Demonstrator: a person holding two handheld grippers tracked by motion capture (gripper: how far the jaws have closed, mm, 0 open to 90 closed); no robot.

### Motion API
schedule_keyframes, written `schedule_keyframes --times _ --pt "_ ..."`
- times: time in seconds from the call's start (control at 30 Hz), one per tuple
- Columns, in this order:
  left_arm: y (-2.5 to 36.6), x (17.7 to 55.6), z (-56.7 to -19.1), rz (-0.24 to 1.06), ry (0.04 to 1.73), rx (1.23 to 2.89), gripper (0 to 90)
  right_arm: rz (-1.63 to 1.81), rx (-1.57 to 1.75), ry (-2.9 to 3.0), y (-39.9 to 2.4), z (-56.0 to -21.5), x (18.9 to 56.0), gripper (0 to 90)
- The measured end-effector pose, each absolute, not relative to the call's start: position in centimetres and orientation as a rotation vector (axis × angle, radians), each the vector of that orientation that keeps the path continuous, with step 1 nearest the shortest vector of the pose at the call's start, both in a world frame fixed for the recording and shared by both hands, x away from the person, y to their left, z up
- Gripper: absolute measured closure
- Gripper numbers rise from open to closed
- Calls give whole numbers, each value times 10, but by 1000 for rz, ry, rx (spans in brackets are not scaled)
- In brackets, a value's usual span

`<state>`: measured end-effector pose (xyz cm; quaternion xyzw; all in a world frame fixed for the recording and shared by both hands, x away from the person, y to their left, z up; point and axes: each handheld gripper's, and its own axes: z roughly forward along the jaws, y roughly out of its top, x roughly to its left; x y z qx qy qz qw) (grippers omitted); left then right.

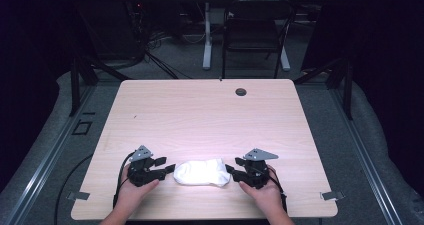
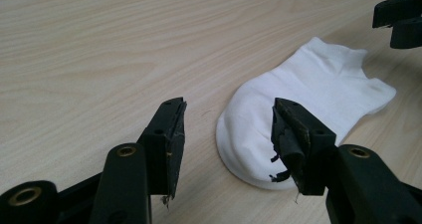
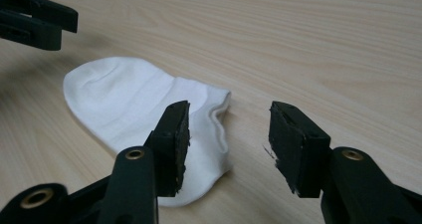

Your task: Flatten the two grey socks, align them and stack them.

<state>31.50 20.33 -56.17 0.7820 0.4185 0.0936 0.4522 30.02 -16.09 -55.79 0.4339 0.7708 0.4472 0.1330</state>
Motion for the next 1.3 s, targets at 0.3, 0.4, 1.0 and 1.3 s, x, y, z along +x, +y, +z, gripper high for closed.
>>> schedule_keyframes --times 0.3,0.4,1.0,1.3 --pt "204 317 -567 230 1059 1945 475 1269 1338 2190 -172 -565 308 484" --pt "202 318 -568 221 1060 1954 475 1239 1347 2195 -173 -567 309 480" --pt "205 326 -571 200 1093 1954 457 1268 1415 2171 -179 -566 314 494" --pt "204 324 -571 204 1089 1960 442 1252 1424 2198 -178 -568 315 491"
